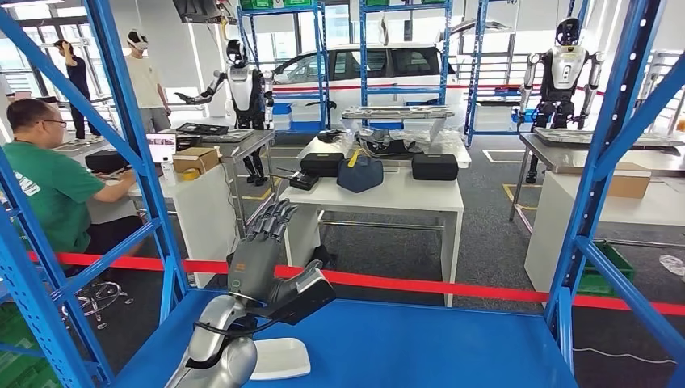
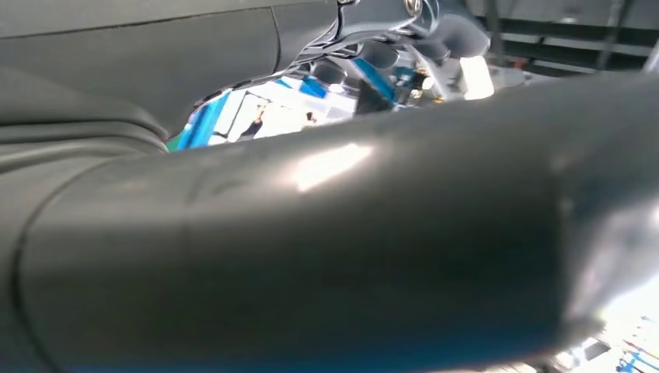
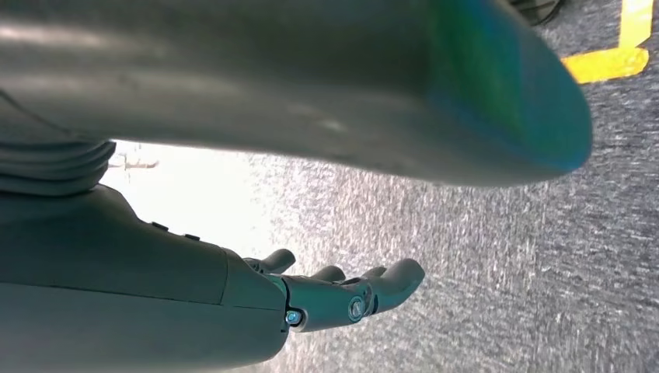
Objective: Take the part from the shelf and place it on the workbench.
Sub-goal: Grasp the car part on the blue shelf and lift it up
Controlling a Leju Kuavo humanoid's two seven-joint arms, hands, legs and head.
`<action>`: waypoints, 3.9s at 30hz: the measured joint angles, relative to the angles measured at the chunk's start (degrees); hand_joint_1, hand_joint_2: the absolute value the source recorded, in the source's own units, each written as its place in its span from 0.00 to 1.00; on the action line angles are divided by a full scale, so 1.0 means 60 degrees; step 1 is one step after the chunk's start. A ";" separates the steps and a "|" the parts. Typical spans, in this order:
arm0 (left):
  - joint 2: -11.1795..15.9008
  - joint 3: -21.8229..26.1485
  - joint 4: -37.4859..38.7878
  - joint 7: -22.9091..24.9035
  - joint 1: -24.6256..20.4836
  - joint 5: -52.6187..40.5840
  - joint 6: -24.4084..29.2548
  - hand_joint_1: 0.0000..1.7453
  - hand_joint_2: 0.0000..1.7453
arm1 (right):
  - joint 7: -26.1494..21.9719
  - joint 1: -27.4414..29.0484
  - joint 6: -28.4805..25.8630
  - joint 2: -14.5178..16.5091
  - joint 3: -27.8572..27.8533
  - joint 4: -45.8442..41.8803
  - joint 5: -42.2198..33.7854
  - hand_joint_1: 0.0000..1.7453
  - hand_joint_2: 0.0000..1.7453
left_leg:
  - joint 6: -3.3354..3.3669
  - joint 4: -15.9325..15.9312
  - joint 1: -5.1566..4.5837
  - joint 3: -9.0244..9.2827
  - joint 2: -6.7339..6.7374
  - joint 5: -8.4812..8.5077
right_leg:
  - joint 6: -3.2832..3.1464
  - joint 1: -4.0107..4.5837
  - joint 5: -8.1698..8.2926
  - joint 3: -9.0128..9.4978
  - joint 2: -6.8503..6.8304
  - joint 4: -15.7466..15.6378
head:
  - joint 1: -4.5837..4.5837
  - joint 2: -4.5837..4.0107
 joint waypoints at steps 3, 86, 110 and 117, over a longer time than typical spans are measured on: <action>-0.0001 -0.0008 -0.0001 0.0001 -0.0013 0.0016 0.0000 0.00 0.00 | -0.0003 0.0001 0.0001 0.0005 -0.0003 0.0002 0.0001 0.00 0.00 | -0.0103 0.0612 0.0022 -0.0301 0.0032 -0.0358 | -0.0151 -0.0012 -0.0015 0.0024 0.0002 0.0007 | -0.0005 0.0000; 0.1223 -0.0620 0.1414 0.2183 0.0942 -0.0343 -0.0928 0.00 1.00 | 0.2318 0.0028 -0.0276 -0.0341 -0.1451 0.0022 -0.0436 0.00 0.00 | 0.0442 -0.0217 -0.0125 0.0115 0.0067 0.0156 | 0.0128 0.0111 -0.0460 -0.0946 -0.0065 0.1746 | -0.0048 0.0000; 0.1250 -0.1283 0.1514 0.1112 0.1820 -0.0993 -0.2645 0.00 1.00 | 0.0288 0.0037 -0.0171 -0.0311 -0.1463 0.0027 -0.0304 0.00 0.00 | 0.0060 -0.0306 -0.0142 0.0153 0.0004 0.0161 | -0.0205 0.0077 0.0336 0.0064 -0.0061 -0.0419 | -0.0087 0.0000; 0.1168 -0.1500 0.1514 0.0563 0.1997 -0.0892 -0.3265 0.00 1.00 | 0.0301 0.0035 -0.0173 -0.0311 -0.1525 0.0027 -0.0332 0.00 0.00 | 0.0209 -0.0292 -0.0164 0.0129 0.0014 0.0167 | -0.0027 0.0064 0.0452 0.0133 -0.0059 -0.0606 | -0.0083 -0.0001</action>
